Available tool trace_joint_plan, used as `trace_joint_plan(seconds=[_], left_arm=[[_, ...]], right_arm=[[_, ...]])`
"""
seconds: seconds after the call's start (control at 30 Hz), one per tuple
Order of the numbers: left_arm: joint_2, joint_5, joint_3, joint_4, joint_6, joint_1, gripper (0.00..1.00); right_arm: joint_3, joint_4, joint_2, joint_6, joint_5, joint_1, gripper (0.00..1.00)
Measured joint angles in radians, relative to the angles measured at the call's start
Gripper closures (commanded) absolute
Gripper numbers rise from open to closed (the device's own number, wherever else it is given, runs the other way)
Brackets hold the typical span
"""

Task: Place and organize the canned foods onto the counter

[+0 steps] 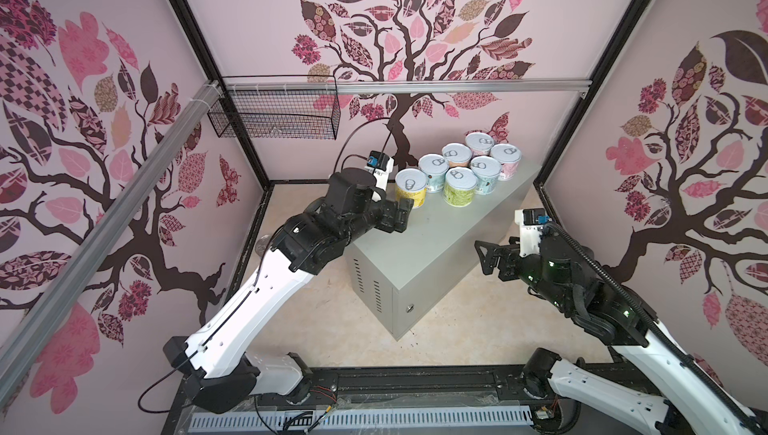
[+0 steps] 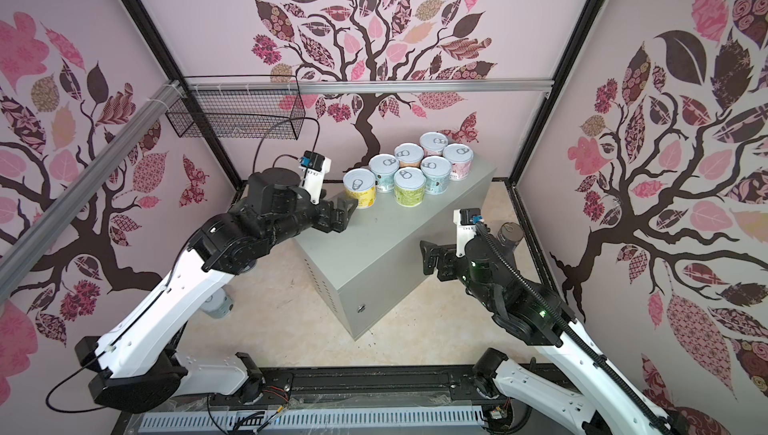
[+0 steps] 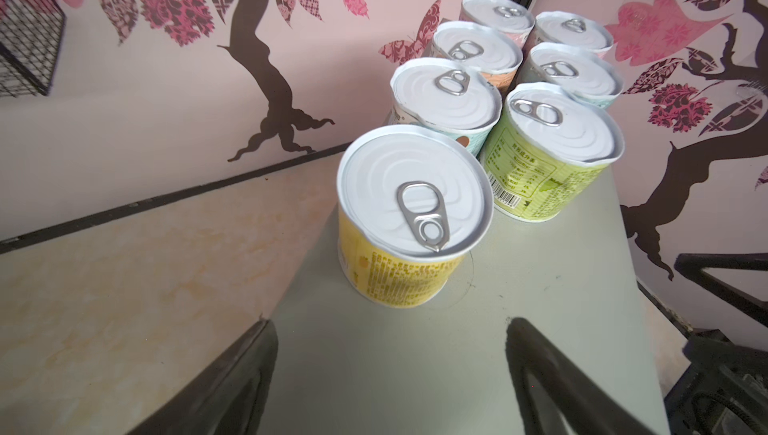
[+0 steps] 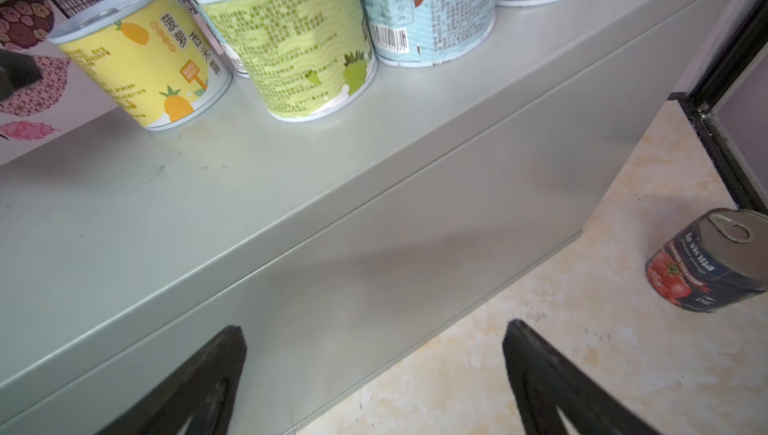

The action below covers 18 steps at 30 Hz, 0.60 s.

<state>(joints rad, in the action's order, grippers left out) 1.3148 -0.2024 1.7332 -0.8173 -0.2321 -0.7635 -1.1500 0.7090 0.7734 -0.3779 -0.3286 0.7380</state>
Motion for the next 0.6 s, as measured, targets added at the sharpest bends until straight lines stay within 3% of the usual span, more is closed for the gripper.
trace_joint_plan(seconds=[0.23, 0.6], left_arm=[[-0.13, -0.051, -0.016, -0.052, -0.04, 0.0, 0.02], [-0.353, -0.208, -0.211, -0.253, -0.218, 0.002, 0.02]], right_arm=[[-0.069, 0.084, -0.007, -0.002, 0.01, 0.0, 0.0], [-0.007, 0.184, -0.066, -0.054, 0.074, 0.0, 0.0]])
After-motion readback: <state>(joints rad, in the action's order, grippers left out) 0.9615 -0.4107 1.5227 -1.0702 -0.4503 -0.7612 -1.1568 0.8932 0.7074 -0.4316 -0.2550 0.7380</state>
